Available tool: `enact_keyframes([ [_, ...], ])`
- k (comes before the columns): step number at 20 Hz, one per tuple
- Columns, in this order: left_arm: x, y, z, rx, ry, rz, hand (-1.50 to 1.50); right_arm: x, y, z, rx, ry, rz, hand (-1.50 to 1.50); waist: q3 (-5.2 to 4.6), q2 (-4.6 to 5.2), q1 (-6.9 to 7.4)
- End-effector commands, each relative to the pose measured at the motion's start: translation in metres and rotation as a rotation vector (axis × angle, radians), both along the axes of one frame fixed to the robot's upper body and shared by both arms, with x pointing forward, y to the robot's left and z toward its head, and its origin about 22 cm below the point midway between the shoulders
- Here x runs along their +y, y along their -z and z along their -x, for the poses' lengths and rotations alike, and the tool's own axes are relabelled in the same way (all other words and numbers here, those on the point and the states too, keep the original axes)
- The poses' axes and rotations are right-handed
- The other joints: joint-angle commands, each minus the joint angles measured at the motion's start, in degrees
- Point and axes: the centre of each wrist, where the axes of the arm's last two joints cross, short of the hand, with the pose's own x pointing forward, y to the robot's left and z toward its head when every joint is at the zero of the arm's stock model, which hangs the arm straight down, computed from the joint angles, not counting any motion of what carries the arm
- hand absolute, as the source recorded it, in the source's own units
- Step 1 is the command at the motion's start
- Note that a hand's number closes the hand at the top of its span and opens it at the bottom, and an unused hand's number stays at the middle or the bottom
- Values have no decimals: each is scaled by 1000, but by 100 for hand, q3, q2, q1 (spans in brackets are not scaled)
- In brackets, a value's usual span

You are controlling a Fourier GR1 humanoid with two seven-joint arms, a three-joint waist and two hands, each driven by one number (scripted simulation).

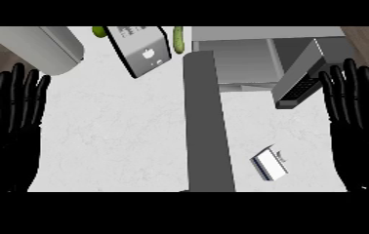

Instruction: Pick up the milk, place it into the microwave and close the microwave

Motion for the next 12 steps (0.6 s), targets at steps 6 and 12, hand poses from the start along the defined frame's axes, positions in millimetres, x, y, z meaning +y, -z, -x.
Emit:
enact_keyframes([
  [6, 6, 12, -23, 9, 98, -54, -150, 3, 20, 76, 5, 49, 73, -150, -193, -25, -16],
  [12, -42, 58, -8, 177, 145, 144, -150, 1, 47, 110, 152, -24, -8, -150, -190, -29, -10],
])
